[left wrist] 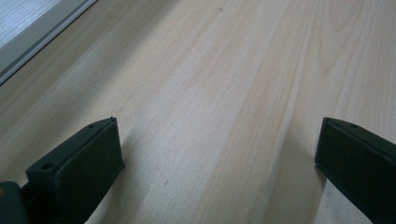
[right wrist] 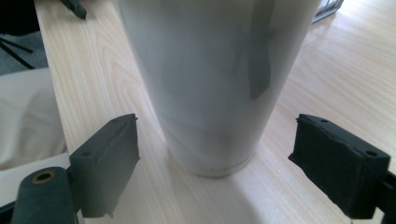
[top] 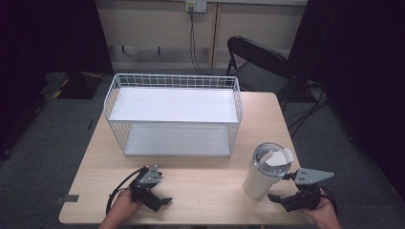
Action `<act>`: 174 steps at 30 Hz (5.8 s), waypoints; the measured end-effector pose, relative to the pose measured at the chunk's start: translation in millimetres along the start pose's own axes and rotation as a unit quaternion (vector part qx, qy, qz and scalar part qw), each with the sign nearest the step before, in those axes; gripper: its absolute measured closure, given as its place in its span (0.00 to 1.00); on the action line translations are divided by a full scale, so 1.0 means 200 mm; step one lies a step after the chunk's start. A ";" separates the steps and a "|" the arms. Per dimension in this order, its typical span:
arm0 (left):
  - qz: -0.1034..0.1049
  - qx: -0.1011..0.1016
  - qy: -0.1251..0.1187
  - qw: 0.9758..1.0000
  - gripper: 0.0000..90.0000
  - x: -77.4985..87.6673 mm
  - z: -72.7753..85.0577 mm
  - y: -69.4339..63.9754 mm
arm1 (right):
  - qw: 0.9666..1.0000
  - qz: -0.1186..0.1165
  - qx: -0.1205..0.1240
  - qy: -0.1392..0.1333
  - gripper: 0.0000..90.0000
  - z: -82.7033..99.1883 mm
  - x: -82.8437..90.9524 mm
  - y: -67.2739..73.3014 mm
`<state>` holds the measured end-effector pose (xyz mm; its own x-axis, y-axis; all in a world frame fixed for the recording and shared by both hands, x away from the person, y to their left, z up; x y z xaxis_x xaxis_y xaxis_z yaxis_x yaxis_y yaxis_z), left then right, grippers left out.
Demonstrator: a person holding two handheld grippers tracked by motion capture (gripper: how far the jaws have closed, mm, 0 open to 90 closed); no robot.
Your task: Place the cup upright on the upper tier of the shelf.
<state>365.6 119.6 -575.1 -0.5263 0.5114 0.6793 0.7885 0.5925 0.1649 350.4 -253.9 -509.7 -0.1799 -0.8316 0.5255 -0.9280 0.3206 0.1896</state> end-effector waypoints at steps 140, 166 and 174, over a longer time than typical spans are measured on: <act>0.000 0.000 0.000 1.000 0.00 0.00 0.00 0.00 | 0.993 -0.022 0.028 -0.113 0.10 -0.81 -0.18 0.03; 0.000 0.000 0.000 1.000 0.00 0.00 0.00 0.00 | 0.993 -0.049 0.021 -0.109 0.10 -1.02 -0.23 0.08; 0.000 0.000 0.000 1.000 0.00 0.00 0.00 0.00 | 0.993 -0.048 0.019 -0.105 0.10 -1.07 -0.24 0.07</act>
<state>365.6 119.5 -575.1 -0.5262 0.5115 0.6793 0.7886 0.5924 0.1648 416.6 -112.2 -355.6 -0.1502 -0.9349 0.3216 -0.9552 0.2212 0.1968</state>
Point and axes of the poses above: each handheld gripper's, and its own axes: x roughly backward along the jaws, z roughly out of its underside, y roughly to its left, the point moved 10 cm from there along -x, roughly forward along the jaws, and after that the axes turned 15 degrees about -z, right-handed, at the moved point
